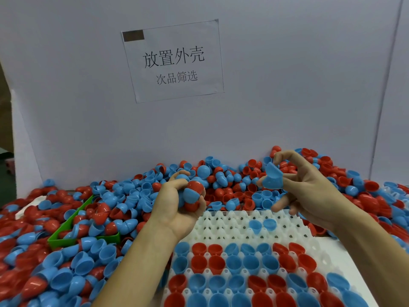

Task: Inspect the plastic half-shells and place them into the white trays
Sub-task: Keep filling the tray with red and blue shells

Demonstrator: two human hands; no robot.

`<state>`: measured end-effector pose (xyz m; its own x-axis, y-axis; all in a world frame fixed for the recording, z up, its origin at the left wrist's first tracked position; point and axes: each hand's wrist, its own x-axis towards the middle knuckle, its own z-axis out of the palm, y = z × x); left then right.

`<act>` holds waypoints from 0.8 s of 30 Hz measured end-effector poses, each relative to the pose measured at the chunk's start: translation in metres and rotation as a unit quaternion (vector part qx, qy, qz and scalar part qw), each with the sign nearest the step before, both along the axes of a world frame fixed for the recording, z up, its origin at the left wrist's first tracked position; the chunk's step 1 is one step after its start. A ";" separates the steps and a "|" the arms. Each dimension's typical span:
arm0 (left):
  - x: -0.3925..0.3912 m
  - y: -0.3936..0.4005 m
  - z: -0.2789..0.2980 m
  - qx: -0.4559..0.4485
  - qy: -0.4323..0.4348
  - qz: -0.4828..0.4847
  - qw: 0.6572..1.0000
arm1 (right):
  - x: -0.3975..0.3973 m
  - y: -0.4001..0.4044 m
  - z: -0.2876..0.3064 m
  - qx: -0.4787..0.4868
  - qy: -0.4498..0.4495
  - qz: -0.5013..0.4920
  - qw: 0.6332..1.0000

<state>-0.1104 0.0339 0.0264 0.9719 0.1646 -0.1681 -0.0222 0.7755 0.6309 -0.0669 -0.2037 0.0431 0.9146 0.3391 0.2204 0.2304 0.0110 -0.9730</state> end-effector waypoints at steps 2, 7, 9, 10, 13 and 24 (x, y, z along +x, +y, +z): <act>0.000 0.000 0.000 0.000 0.000 0.001 1.000 | 0.000 0.002 0.001 0.006 -0.008 -0.008 1.000; -0.001 -0.001 0.000 0.002 -0.002 -0.003 1.000 | 0.001 -0.001 -0.002 -0.022 -0.018 -0.008 1.000; -0.001 -0.002 -0.001 0.006 -0.004 -0.005 1.000 | 0.000 0.001 -0.003 -0.028 -0.020 -0.011 0.999; -0.001 -0.002 -0.001 0.008 -0.006 -0.006 1.000 | -0.001 0.003 -0.002 -0.026 -0.020 -0.012 0.999; -0.002 -0.002 -0.001 0.012 -0.010 -0.008 1.000 | -0.001 0.007 -0.004 -0.026 -0.006 -0.009 1.000; -0.004 -0.023 -0.005 0.067 0.000 -0.039 0.997 | -0.018 0.055 -0.017 -0.045 -0.041 0.020 0.998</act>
